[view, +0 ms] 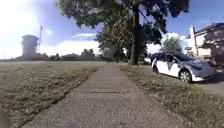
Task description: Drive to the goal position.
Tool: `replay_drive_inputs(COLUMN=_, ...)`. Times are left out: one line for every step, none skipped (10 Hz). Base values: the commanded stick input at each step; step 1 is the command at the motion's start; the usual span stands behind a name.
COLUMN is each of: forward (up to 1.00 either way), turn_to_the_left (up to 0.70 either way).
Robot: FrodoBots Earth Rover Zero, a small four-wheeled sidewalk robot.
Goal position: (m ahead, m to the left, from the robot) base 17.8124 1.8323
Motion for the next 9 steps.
replay_drive_inputs(forward=1.0, turn_to_the_left=0.02)
replay_drive_inputs(forward=1.0, turn_to_the_left=0.02)
replay_drive_inputs(forward=1.0, turn_to_the_left=0.0)
replay_drive_inputs(forward=1.0, turn_to_the_left=0.02)
replay_drive_inputs(forward=1.0, turn_to_the_left=0.04)
replay_drive_inputs(forward=1.0, turn_to_the_left=0.06)
replay_drive_inputs(forward=1.0, turn_to_the_left=0.19)
replay_drive_inputs(forward=1.0, turn_to_the_left=0.27)
replay_drive_inputs(forward=1.0, turn_to_the_left=0.17)
